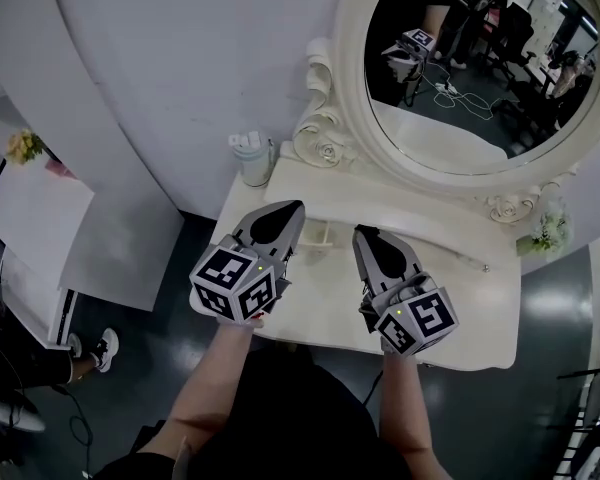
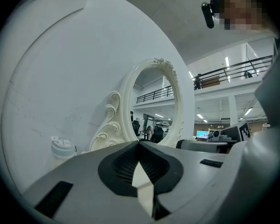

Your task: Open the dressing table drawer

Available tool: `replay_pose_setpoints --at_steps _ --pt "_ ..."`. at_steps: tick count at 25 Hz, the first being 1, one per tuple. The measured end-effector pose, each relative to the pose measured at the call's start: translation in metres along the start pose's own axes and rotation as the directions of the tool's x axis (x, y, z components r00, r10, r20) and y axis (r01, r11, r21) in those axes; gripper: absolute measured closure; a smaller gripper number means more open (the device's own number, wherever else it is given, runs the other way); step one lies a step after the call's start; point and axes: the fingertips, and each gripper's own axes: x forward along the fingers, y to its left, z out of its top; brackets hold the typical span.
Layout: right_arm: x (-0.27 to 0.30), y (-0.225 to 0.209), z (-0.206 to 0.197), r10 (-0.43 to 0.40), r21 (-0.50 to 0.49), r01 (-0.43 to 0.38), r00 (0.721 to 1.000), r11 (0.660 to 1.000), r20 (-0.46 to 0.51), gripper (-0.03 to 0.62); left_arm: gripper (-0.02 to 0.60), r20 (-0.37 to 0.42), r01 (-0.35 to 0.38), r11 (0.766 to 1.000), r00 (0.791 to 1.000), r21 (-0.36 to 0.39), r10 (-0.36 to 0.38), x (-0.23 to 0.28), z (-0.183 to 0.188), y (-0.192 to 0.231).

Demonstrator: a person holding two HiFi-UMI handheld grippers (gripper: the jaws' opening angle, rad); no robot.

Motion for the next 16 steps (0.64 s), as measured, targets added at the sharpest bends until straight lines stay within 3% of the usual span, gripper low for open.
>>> replay_pose_setpoints --at_steps 16 --pt "0.005 0.017 -0.011 0.036 0.025 -0.036 0.999 0.999 -0.004 0.589 0.58 -0.011 -0.025 0.999 1.0 -0.031 0.025 -0.017 -0.012 0.016"
